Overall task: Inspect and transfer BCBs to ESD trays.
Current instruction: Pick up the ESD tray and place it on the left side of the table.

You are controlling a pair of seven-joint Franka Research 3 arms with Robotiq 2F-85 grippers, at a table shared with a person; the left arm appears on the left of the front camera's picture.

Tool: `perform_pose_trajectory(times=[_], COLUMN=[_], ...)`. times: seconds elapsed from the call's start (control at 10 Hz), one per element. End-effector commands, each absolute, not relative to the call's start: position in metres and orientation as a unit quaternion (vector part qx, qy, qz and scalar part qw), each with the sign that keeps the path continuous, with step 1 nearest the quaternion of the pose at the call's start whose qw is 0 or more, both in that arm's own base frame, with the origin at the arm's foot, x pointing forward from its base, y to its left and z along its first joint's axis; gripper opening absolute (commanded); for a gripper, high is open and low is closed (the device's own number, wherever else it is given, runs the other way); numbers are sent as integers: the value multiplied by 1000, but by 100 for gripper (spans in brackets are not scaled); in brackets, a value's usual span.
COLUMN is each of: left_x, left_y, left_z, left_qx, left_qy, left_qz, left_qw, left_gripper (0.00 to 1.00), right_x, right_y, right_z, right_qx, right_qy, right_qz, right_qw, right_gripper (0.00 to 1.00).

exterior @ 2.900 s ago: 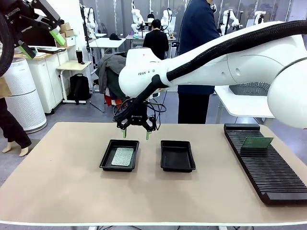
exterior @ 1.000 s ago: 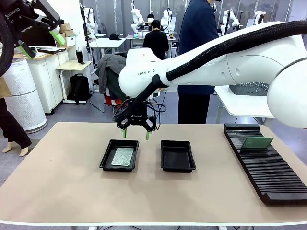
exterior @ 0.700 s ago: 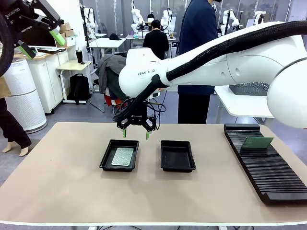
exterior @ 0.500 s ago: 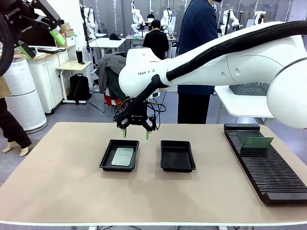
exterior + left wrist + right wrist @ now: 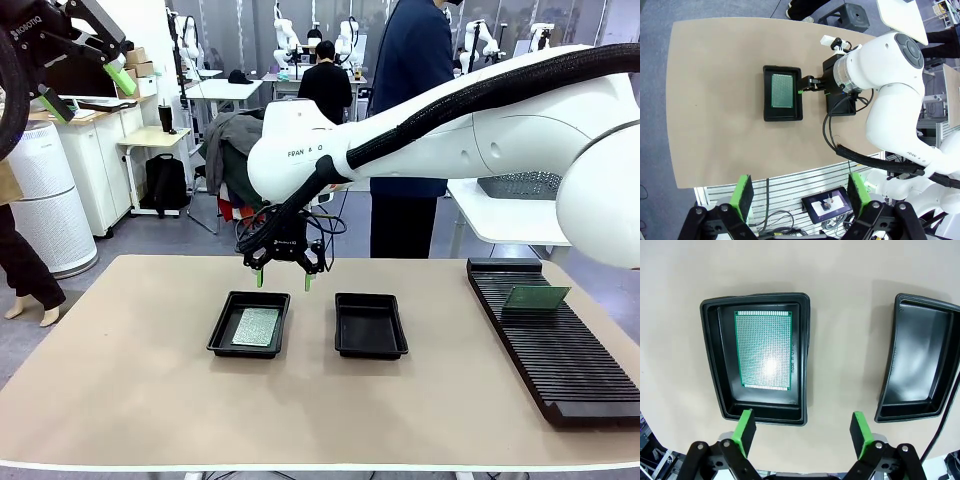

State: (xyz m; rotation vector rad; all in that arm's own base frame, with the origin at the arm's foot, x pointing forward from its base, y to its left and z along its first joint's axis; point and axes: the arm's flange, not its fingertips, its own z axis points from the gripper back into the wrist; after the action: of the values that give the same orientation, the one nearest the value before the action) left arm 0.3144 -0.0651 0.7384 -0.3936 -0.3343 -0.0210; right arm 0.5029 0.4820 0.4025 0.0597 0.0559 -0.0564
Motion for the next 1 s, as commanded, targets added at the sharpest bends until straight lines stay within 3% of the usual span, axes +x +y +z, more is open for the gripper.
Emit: perform_pose_trajectory(times=[0.0, 0.4, 0.9], left_x=[323, 359, 412], left_y=[-74, -96, -147], left_z=[727, 674, 582], left_qx=[-175, -135, -98], left_qy=[-151, -116, -87], left_qz=[12, 52, 29], left_qw=[973, 983, 991], left_gripper=[100, 100, 100], right_x=[503, 474, 448], right_y=[482, 437, 372], right_z=[402, 429, 450], right_qx=[30, 55, 108], right_qy=[28, 10, -8], right_qz=[-28, -45, -65], right_qw=[999, 997, 992], right_gripper=[100, 100, 100])
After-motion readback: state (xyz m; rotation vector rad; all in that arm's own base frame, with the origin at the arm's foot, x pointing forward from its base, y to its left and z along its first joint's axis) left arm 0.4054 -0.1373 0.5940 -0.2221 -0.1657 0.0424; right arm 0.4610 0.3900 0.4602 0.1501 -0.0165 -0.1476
